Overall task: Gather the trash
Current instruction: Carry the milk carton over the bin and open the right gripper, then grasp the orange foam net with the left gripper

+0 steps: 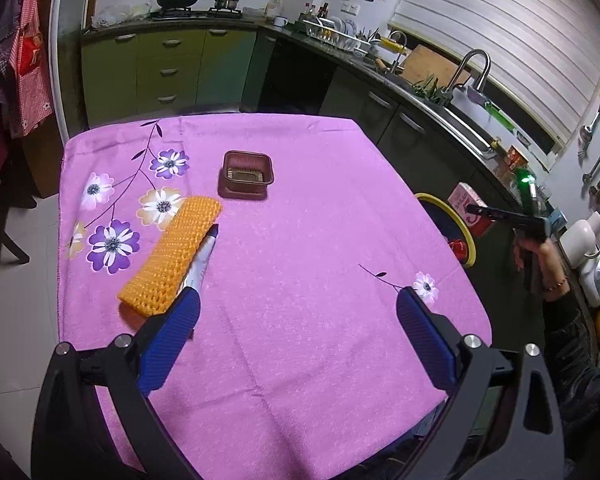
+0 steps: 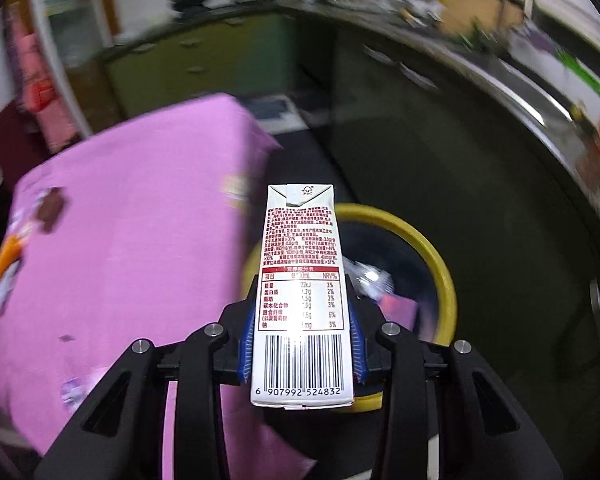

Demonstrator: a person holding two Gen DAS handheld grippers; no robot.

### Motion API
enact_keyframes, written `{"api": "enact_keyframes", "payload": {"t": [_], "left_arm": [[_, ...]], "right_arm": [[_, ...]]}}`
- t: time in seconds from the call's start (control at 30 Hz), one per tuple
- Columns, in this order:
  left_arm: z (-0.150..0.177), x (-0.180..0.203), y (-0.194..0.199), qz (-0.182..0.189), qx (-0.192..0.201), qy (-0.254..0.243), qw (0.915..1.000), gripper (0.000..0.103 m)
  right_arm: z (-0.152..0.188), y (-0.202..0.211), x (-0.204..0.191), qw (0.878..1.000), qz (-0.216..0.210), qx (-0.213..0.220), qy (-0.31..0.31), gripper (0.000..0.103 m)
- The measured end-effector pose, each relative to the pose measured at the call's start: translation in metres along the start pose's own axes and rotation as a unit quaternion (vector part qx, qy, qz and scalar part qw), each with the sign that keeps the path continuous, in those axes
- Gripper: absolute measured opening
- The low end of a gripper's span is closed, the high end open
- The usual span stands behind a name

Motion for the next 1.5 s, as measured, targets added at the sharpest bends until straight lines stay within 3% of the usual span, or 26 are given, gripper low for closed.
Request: {"api": "enact_keyframes", "payload": {"t": [0.3,0.37,0.43,0.53,0.73,1.0,1.13,1.3,1.4,1.5], "left_arm": [[0.001,-0.003,-0.002,-0.017,-0.012,-0.008,0.9998,0.094],[0.002,-0.004,-0.003,-0.018,-0.013,-0.008,0.9997,0.095],[0.002,-0.005,-0.005,-0.018,-0.017,-0.014,0.9996,0.095],[0.002,-0.008,-0.011,-0.02,-0.031,-0.033,0.9988,0.095],[-0.01,-0.034,-0.031,-0.065,-0.055,-0.075,0.9935,0.095],[-0.03,-0.06,-0.077,-0.022,-0.102,-0.064,0.9925,0.094],[-0.029,-0.07,-0.097,-0.004,-0.135,-0.045,0.9897,0.068],[-0.027,-0.083,-0.112,0.009,-0.159,-0.02,0.9871,0.067],[-0.027,-0.087,-0.116,0.015,-0.163,-0.011,0.9864,0.059],[-0.03,-0.091,-0.113,0.014,-0.156,-0.009,0.9877,0.044]], "right_arm": [[-0.014,-0.081,0.067,0.992,0.037,-0.068,-0.099,0.038],[-0.014,-0.082,0.076,0.991,0.042,-0.066,-0.109,0.051],[-0.016,-0.069,0.076,0.991,0.037,-0.048,-0.117,0.054],[-0.013,-0.038,0.064,0.993,0.004,-0.018,-0.118,0.054],[0.017,0.03,0.01,0.996,-0.036,0.032,-0.073,0.062],[0.039,0.05,-0.047,0.998,-0.049,0.036,-0.022,0.063],[0.043,0.047,-0.062,0.998,-0.057,0.032,-0.01,0.063],[0.045,0.031,-0.071,0.998,-0.067,0.019,-0.001,0.063],[0.049,0.025,-0.077,0.997,-0.072,0.012,0.003,0.063],[0.05,0.021,-0.08,0.997,-0.073,0.009,0.005,0.063]]}}
Point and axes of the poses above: each gripper's, at about its wrist camera, not at the fingertips, and y roughly against the way its jaws point, x to its right, z to its underside, the point moved 9 cm from there along -y, roughly the way its jaws point, and after that the axes turned 4 degrees about -z, right-handed, at the moved point
